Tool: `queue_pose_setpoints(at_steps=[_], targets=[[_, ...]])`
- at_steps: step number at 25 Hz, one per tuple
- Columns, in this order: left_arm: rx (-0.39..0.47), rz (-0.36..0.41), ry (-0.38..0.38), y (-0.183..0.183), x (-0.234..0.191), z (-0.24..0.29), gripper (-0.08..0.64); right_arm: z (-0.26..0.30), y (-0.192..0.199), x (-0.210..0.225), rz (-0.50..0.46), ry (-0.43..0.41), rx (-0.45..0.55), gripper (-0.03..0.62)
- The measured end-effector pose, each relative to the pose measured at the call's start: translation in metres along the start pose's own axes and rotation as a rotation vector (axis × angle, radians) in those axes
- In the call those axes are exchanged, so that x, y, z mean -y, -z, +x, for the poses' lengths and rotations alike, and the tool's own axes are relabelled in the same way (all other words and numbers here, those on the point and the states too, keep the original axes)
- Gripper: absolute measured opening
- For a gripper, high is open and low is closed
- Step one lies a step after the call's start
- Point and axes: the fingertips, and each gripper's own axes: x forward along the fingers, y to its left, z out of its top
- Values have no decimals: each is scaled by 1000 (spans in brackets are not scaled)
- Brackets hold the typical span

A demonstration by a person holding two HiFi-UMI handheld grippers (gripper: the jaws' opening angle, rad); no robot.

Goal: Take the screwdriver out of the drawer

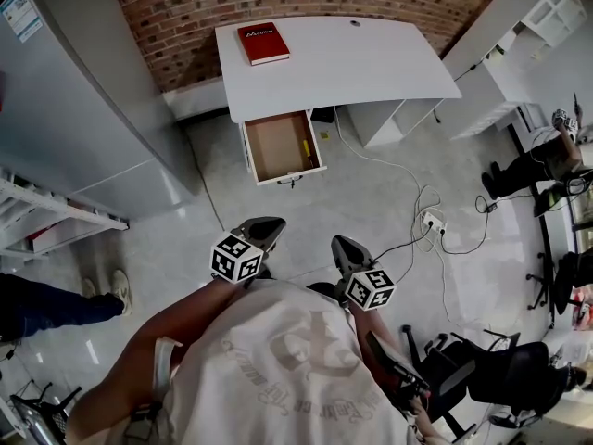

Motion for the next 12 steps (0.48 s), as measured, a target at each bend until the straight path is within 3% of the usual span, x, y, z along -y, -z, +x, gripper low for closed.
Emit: queue_pose_setpoints(at_steps=[12], targets=[[13,-29,0,4,-19,-13,15,20,-4,-8,-14,29,-32,6]])
